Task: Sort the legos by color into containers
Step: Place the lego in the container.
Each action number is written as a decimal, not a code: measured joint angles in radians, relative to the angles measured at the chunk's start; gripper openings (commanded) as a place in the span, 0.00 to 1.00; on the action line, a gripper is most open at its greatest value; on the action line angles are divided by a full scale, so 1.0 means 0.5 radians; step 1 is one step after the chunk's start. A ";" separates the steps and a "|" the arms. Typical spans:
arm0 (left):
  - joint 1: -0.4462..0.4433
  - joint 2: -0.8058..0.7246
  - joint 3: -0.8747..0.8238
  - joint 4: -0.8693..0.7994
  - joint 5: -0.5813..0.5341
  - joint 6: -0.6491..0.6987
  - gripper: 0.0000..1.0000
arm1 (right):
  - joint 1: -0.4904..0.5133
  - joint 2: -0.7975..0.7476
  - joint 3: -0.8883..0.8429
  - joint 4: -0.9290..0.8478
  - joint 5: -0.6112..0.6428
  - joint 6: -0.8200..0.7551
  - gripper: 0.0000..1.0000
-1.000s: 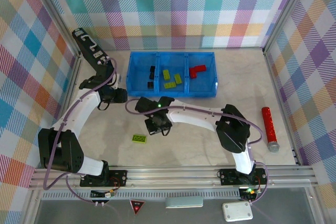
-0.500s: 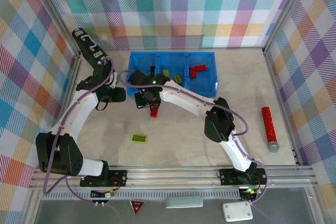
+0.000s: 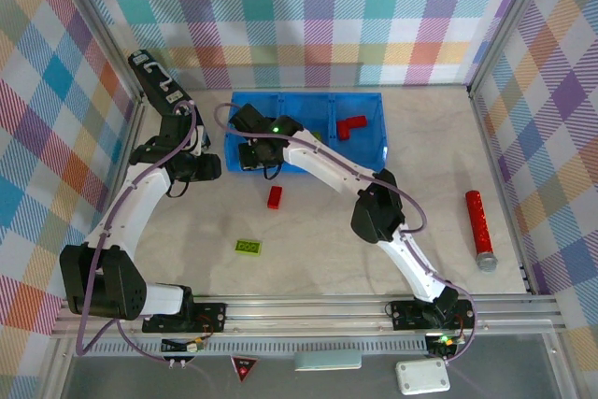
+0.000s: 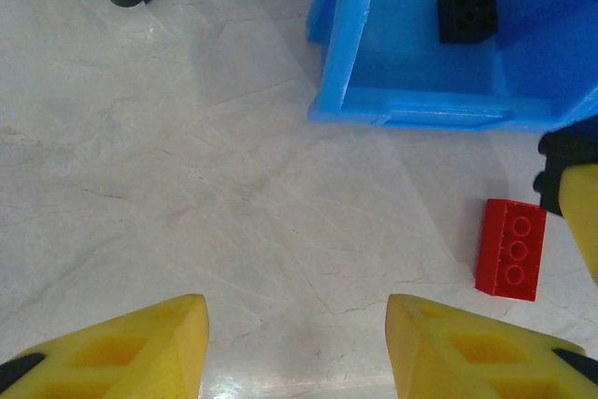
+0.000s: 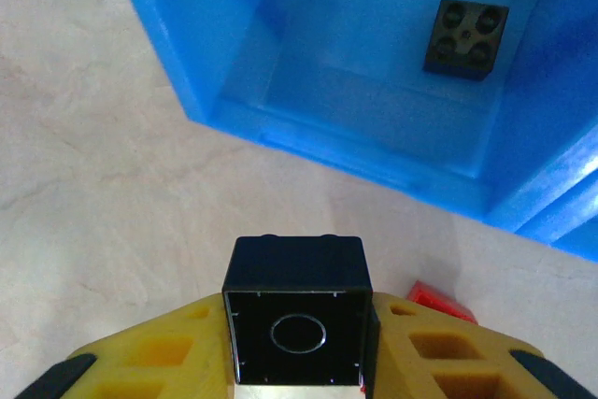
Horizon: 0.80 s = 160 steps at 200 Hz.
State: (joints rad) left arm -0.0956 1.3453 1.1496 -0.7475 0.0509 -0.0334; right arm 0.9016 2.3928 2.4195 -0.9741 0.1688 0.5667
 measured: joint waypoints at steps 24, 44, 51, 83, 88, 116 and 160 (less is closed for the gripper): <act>0.000 0.000 -0.002 0.016 -0.001 -0.001 0.53 | -0.032 0.072 0.035 0.043 0.006 -0.003 0.37; 0.000 0.000 -0.002 0.043 -0.002 0.000 0.53 | -0.051 0.158 0.088 0.070 0.006 -0.012 0.37; 0.000 0.000 -0.002 0.043 -0.002 -0.001 0.53 | -0.055 0.184 0.101 0.080 0.006 -0.014 0.37; 0.000 0.000 -0.002 0.043 -0.002 0.000 0.53 | -0.079 0.265 0.126 0.131 0.005 -0.014 0.37; 0.000 0.000 -0.002 0.043 -0.002 -0.001 0.53 | -0.082 0.275 0.128 0.145 0.005 -0.014 0.36; 0.000 0.000 -0.002 0.043 -0.002 -0.001 0.53 | -0.089 0.333 0.198 0.234 0.006 -0.024 0.36; 0.000 0.000 -0.004 0.044 -0.001 -0.001 0.53 | -0.089 0.430 0.222 0.376 0.007 -0.043 0.36</act>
State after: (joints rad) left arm -0.0956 1.3453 1.1477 -0.7254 0.0505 -0.0338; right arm 0.8574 2.6076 2.5305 -0.7860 0.1722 0.5449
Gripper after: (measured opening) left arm 0.528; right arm 0.366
